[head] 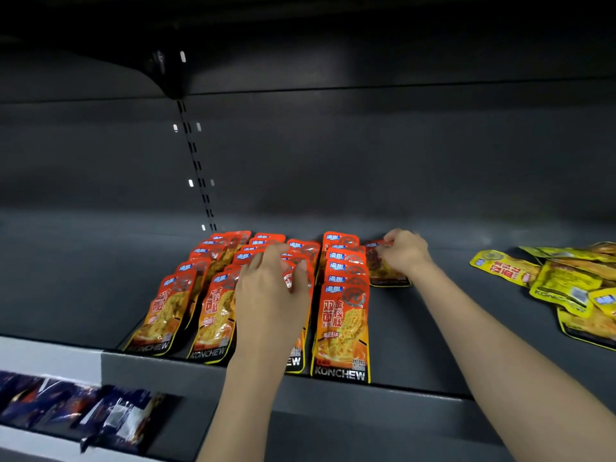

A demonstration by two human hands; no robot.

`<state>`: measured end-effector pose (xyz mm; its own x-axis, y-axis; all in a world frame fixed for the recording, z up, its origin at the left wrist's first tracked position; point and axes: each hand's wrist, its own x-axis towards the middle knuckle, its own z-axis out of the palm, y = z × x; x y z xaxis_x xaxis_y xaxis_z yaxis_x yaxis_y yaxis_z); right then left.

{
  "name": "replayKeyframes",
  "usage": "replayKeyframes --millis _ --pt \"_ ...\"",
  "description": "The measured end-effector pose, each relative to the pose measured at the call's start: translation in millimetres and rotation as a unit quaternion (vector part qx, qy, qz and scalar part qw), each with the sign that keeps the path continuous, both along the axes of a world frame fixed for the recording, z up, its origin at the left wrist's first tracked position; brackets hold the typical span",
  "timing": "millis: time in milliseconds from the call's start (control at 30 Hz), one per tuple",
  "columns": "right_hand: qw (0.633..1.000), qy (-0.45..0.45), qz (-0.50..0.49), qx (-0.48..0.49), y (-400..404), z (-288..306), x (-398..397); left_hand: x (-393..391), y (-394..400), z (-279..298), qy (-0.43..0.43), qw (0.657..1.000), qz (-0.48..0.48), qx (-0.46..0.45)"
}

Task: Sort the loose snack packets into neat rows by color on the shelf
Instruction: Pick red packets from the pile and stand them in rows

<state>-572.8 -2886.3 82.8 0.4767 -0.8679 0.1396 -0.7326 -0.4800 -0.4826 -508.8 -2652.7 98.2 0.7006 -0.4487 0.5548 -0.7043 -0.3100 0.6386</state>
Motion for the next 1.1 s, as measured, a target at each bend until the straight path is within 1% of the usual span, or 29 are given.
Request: replayKeyframes --millis 100,167,267,400,567,667,867,1100 --pt "1.0 -0.004 -0.01 -0.002 2.3 2.4 -2.5 1.0 -4.0 0.7 -0.005 1.0 -0.011 -0.002" --pt "0.998 -0.048 -0.027 -0.007 1.4 8.9 -6.9 1.0 -10.3 2.0 -0.007 1.0 -0.026 -0.005" --pt "0.993 -0.103 -0.022 -0.058 7.0 27.5 -26.1 -3.7 -26.0 5.7 -0.004 0.998 -0.06 -0.014" --pt "0.983 -0.137 -0.012 -0.117 21.8 43.5 -75.1 -27.2 -57.9 9.7 0.002 0.993 -0.12 -0.017" --pt "0.982 -0.142 -0.046 -0.118 23.8 56.0 -144.5 -77.2 -93.3 9.3 0.014 0.978 -0.208 0.0" --pt "0.98 -0.139 -0.069 -0.123 12.9 59.2 -181.0 -105.9 -111.5 8.4 0.008 0.971 -0.239 0.018" --pt "0.981 -0.132 -0.077 -0.119 -24.4 62.8 -257.5 -161.7 -154.1 14.1 0.003 0.968 -0.248 0.037" --pt "0.984 -0.101 -0.087 -0.119 -78.1 68.8 -358.7 -256.4 -216.1 32.7 -0.024 0.957 -0.279 0.074"
